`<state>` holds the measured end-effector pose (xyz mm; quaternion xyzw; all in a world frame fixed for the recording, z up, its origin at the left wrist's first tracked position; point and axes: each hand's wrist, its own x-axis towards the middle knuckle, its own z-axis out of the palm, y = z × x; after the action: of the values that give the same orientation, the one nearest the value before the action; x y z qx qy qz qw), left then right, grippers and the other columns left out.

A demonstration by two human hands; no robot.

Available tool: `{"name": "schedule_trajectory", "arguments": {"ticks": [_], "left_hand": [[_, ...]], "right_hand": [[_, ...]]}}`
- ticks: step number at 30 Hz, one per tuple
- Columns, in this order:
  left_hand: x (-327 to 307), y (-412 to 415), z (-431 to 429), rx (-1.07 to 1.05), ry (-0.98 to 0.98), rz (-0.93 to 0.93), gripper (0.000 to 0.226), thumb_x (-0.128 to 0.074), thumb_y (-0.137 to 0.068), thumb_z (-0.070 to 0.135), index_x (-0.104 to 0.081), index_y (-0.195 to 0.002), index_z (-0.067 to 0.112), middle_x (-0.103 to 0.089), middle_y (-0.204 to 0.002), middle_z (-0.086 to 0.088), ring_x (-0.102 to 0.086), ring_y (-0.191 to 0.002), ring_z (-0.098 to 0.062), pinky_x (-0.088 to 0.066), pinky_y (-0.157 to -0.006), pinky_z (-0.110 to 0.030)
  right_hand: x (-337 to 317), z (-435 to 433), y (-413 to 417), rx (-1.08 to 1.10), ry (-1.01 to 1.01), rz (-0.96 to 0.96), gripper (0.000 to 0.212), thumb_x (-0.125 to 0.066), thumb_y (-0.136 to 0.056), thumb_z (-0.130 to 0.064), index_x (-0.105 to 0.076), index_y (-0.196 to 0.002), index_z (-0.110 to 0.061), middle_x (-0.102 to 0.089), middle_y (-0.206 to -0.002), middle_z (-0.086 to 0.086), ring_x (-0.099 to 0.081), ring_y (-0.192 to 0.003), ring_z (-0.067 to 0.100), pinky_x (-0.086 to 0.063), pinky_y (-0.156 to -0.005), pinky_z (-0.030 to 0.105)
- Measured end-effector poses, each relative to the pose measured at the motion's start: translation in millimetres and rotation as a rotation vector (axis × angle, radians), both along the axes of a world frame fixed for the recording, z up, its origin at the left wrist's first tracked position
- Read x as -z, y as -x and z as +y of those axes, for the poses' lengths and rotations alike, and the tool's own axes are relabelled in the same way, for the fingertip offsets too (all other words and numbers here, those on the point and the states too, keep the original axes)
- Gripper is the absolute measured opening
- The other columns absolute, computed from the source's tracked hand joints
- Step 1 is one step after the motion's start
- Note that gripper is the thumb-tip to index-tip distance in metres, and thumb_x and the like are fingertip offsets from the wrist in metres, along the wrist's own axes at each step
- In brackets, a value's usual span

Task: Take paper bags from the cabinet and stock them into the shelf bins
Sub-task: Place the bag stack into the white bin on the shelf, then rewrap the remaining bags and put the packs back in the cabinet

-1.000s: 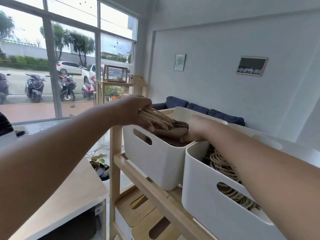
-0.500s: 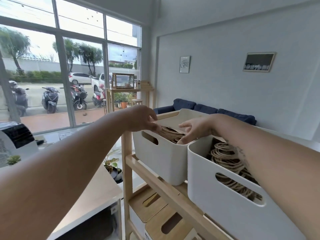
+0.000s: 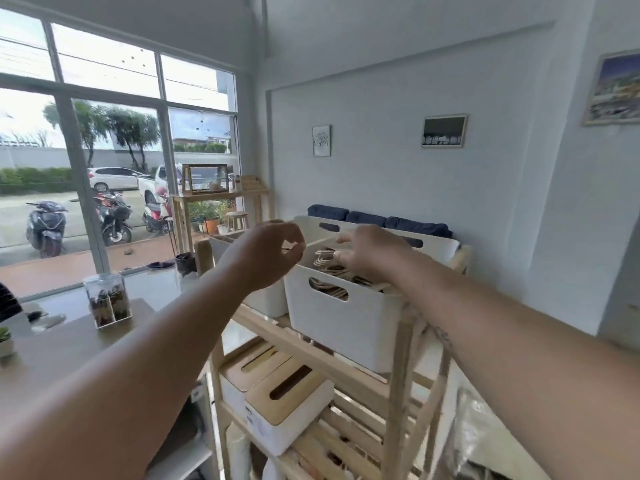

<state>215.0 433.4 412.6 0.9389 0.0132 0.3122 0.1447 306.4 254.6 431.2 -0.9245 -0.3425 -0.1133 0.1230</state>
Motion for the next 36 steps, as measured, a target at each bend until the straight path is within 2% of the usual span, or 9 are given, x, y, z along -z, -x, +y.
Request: {"name": "schedule_trajectory", "arguments": {"ticks": [7, 13, 16, 21, 26, 29, 31, 33, 36], "left_hand": [[25, 31, -115, 0.115, -0.023, -0.098, 0.008, -0.061, -0.092, 0.028, -0.068, -0.091, 0.025, -0.067, -0.092, 0.008, -0.065, -0.085, -0.016, -0.057, -0.077, -0.043], [59, 44, -203, 0.196, -0.065, -0.186, 0.011, -0.063, -0.09, 0.02, -0.07, -0.088, 0.012, -0.07, -0.087, -0.001, -0.063, -0.082, -0.024, -0.056, -0.076, -0.041], [75, 48, -241, 0.177, -0.123, -0.301, 0.009, -0.064, -0.09, 0.02, -0.07, -0.088, 0.013, -0.072, -0.088, -0.001, -0.064, -0.088, -0.025, -0.053, -0.079, -0.04], [124, 22, -272, 0.293, 0.112, 0.012, 0.018, -0.059, -0.092, 0.03, -0.069, -0.101, 0.018, -0.069, -0.096, 0.004, -0.065, -0.087, -0.018, -0.056, -0.076, -0.037], [201, -31, -281, 0.229, 0.401, 0.345, 0.027, -0.056, -0.096, 0.032, -0.063, -0.12, 0.022, -0.064, -0.115, 0.006, -0.061, -0.102, -0.016, -0.049, -0.08, -0.032], [241, -63, -282, 0.207, 0.565, 0.453, 0.036, -0.05, -0.098, 0.031, -0.057, -0.132, 0.02, -0.061, -0.131, -0.001, -0.06, -0.114, -0.022, -0.048, -0.09, -0.036], [265, -82, -279, 0.182, 0.649, 0.484, 0.04, -0.046, -0.099, 0.028, -0.052, -0.138, 0.02, -0.059, -0.139, -0.006, -0.057, -0.123, -0.025, -0.045, -0.096, -0.035], [286, -98, -275, 0.128, 0.717, 0.52, 0.041, -0.042, -0.101, 0.028, -0.051, -0.14, 0.02, -0.059, -0.138, -0.007, -0.06, -0.115, -0.023, -0.046, -0.088, -0.031], [311, -115, -269, 0.058, 0.86, 0.576, 0.04, -0.041, -0.1, 0.037, -0.056, -0.134, 0.023, -0.066, -0.124, -0.005, -0.062, -0.081, -0.009, -0.049, -0.067, -0.028]], "right_hand": [[34, -135, 38, 0.105, -0.088, -0.043, 0.03, -0.046, -0.096, -0.039, -0.064, -0.117, -0.026, -0.061, -0.121, 0.002, -0.059, -0.101, 0.024, -0.046, -0.079, 0.034], [81, -242, 55, 0.239, -0.153, 0.136, 0.02, -0.048, -0.094, -0.035, -0.064, -0.097, -0.023, -0.065, -0.106, 0.002, -0.061, -0.091, 0.025, -0.054, -0.081, 0.04], [112, -285, 57, 0.335, -0.215, 0.246, 0.026, -0.051, -0.091, -0.032, -0.068, -0.105, -0.018, -0.066, -0.107, 0.002, -0.061, -0.095, 0.025, -0.053, -0.088, 0.04], [167, -325, 51, 0.473, -0.261, 0.407, 0.027, -0.051, -0.091, -0.032, -0.069, -0.107, -0.018, -0.066, -0.116, 0.006, -0.06, -0.103, 0.026, -0.051, -0.089, 0.036], [218, -334, 35, 0.57, -0.317, 0.515, 0.028, -0.05, -0.094, -0.027, -0.069, -0.107, -0.011, -0.065, -0.114, 0.01, -0.06, -0.103, 0.029, -0.051, -0.086, 0.034], [247, -328, 20, 0.649, -0.382, 0.572, 0.031, -0.05, -0.093, -0.019, -0.067, -0.107, 0.002, -0.067, -0.104, 0.017, -0.061, -0.105, 0.037, -0.046, -0.071, 0.032], [264, -321, 10, 0.687, -0.417, 0.617, 0.032, -0.049, -0.092, -0.016, -0.064, -0.107, 0.007, -0.067, -0.104, 0.022, -0.059, -0.108, 0.039, -0.048, -0.072, 0.036], [281, -313, -1, 0.7, -0.462, 0.658, 0.031, -0.049, -0.093, -0.018, -0.065, -0.107, 0.004, -0.066, -0.111, 0.022, -0.059, -0.108, 0.037, -0.048, -0.081, 0.037], [297, -298, -11, 0.711, -0.587, 0.738, 0.03, -0.051, -0.096, -0.031, -0.066, -0.113, -0.011, -0.066, -0.119, 0.008, -0.058, -0.104, 0.023, -0.044, -0.084, 0.033]]}}
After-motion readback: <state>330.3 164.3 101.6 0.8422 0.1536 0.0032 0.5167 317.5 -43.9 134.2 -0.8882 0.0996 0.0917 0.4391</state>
